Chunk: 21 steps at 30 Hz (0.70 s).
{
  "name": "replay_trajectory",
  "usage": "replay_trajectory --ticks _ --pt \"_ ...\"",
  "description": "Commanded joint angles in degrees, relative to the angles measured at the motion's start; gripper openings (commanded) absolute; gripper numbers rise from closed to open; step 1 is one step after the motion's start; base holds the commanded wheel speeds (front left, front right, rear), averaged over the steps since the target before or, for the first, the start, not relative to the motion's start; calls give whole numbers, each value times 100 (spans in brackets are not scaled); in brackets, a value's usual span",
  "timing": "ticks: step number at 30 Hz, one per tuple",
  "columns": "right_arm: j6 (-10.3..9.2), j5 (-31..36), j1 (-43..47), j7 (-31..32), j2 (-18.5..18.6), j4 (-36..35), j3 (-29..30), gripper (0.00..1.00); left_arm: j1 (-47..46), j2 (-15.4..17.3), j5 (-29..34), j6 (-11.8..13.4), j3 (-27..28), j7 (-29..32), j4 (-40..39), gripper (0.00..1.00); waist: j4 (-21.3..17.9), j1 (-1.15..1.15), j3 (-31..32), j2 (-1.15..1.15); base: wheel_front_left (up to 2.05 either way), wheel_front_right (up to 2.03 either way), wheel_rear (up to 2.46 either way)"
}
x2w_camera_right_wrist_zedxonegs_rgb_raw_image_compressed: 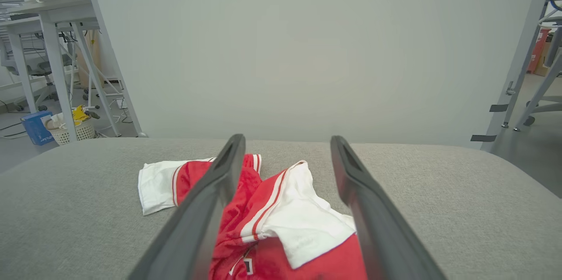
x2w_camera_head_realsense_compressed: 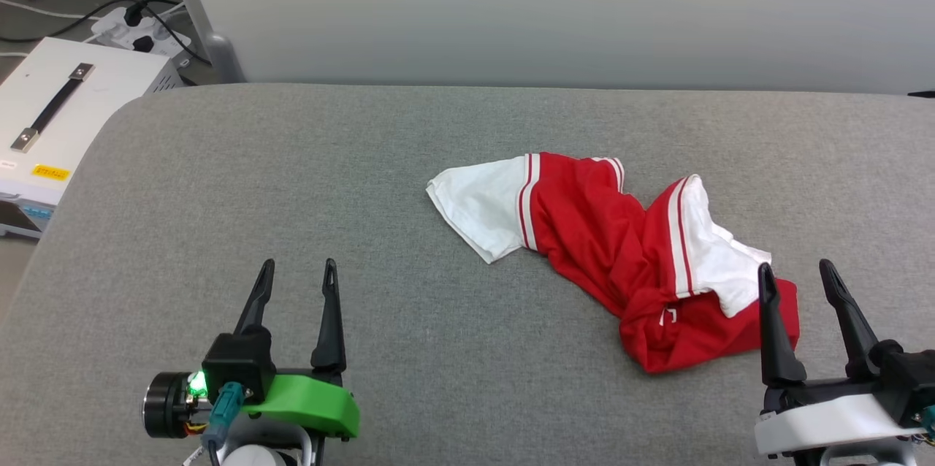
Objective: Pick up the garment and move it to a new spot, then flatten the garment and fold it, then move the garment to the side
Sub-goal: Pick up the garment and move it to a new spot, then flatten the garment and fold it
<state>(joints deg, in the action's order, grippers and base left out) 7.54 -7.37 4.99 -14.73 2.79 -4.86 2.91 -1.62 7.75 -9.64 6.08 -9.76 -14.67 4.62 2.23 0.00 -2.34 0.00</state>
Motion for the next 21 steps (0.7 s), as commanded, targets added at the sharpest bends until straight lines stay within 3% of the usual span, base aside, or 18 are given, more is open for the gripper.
replay_trajectory --ticks 1,9,21 --pt "-5 -57 87 -27 9 22 17 100 117 -60 57 -86 54 -32 -40 100 -35 0 40 0 0 0 0" --pt "-5 -108 183 -27 9 63 41 100 305 -245 219 -402 307 -32 -17 100 -76 0 97 0 0 0 0" --pt "-5 -105 123 -27 9 51 135 100 364 -396 390 -594 550 -32 39 100 -69 0 81 0 0 0 0"
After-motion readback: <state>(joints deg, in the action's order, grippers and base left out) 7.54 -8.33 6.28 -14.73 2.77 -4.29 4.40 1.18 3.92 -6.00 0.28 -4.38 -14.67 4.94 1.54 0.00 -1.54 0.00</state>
